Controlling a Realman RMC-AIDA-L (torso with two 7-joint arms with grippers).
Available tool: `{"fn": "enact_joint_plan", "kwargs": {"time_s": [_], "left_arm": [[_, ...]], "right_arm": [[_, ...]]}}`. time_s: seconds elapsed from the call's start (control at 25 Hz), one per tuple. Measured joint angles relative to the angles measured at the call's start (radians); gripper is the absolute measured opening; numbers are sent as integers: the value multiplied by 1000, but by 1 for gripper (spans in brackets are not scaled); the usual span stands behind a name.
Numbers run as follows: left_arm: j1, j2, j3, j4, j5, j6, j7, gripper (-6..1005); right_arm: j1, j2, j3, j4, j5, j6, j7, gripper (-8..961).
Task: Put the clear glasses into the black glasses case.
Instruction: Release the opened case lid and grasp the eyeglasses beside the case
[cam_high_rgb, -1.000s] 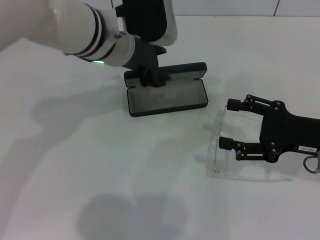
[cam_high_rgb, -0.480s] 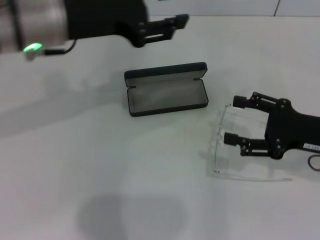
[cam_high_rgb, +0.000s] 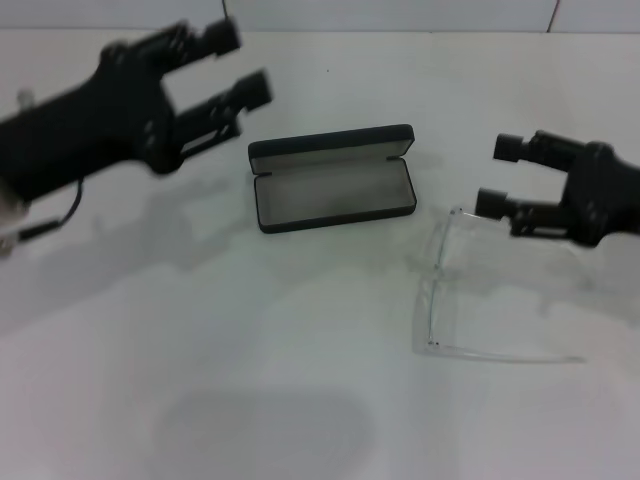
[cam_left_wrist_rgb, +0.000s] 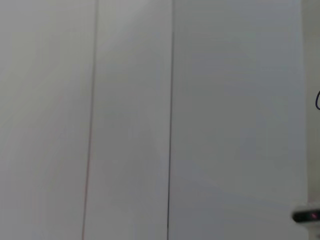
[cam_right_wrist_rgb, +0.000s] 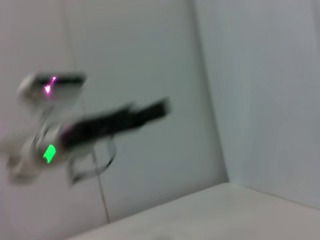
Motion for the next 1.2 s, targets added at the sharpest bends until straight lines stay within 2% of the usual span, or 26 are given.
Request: {"fn": "enact_joint_plan", "kwargs": {"time_s": [0.04,0.12,0.2,0.32,0.36,0.44,0.52,0.68,0.76,0.84,0.88,0.92,1.0,1.2], "left_arm": [[11,-2,-17,-36,-1,21,29,605],[26,-1,-30,-83,-2,52,86,607],[37,6,-34,-130,5,83,140,609],[49,13,-41,-160,34,95,162,617],[54,14,-44,-162,49,95,169,619],[60,14,-48,-163,75,93,182,622],[61,10,-54,-164,90,92,193,622],[54,0,-68,-165,112,86,221,623],[50,-2,-69,-165,115,83,233,618],[49,-3,-69,-165,117,80,240,614],[50,-3,-69,-165,117,78,243,614],[50,-3,-69,-165,117,75,245,614],[51,-3,-69,-165,120,69,251,613],[47,-3,-69,-165,128,59,282,612]], "right_arm": [[6,-18,3,-51,-9,-5,110,868],[20,-41,3,-113,-30,-20,239,868],[53,-72,5,-216,-90,-41,456,868],[98,-95,8,-338,-175,-59,703,868],[134,-108,8,-395,-231,-86,845,868],[177,-119,8,-441,-292,-123,970,869],[255,-138,8,-478,-403,-181,1126,865],[381,-160,9,-469,-605,-263,1291,849],[431,-158,9,-445,-698,-305,1338,840],[470,-146,9,-421,-752,-326,1363,832],[508,-130,9,-395,-793,-337,1378,828],[519,-125,8,-387,-809,-339,1384,828],[567,-100,3,-358,-874,-351,1403,827],[626,-33,0,-326,-1014,-358,1424,824]]}}
